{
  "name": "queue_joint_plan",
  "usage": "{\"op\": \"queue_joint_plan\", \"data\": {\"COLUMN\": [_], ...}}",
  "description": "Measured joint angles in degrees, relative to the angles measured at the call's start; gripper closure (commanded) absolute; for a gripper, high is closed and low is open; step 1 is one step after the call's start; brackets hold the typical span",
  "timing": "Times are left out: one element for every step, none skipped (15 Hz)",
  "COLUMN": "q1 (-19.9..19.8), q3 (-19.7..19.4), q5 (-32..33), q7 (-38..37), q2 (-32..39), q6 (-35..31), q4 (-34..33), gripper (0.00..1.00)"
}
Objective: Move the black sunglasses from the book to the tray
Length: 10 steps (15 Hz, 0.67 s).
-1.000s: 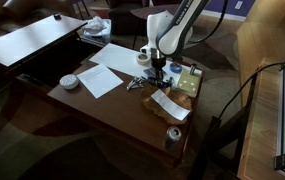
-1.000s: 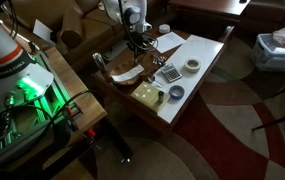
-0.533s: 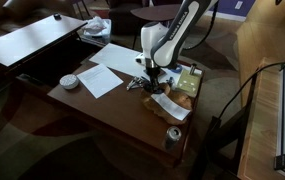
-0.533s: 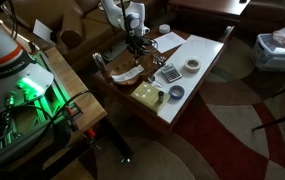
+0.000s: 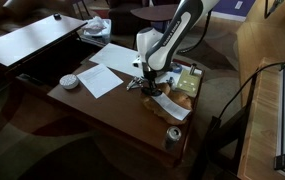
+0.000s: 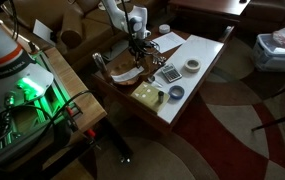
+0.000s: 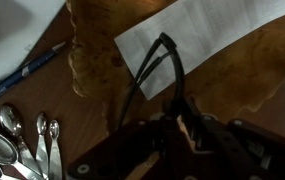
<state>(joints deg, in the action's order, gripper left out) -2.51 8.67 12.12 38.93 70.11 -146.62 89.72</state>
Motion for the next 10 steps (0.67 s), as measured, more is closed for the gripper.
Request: {"op": "queue_joint_plan", "data": {"q1": [0.02, 0.03, 0.03, 0.03, 0.03, 0.04, 0.08, 0.15, 0.31, 0.60], "q3": [0.00, -0.01, -0.02, -0.07, -0.19, -0.43, -0.82, -1.35, -2.04, -2.89], "q5": [0.00, 0.00, 0.00, 0.00, 0.02, 0.03, 0.07, 0.10, 0.13, 0.43], "q7": [0.24, 0.45, 0.48, 0.48, 0.48, 0.22, -0.43, -1.57, -2.95, -4.23], "q2": [0.34, 0.48, 0.46, 0.33, -0.06, -0.70, -1.61, -2.62, -3.72, -4.79], "q6": [0.32, 0.36, 0.26, -0.55, -2.34, -5.60, -9.99, -15.04, -20.15, -24.97], "q4": [-0.57, -0.82, -0.83, -0.54, 0.30, 1.95, 4.38, 7.03, 9.70, 12.41], "gripper": [0.45, 0.38, 0.30, 0.23, 0.14, 0.08, 0.02, 0.00, 0.00, 0.02]}}
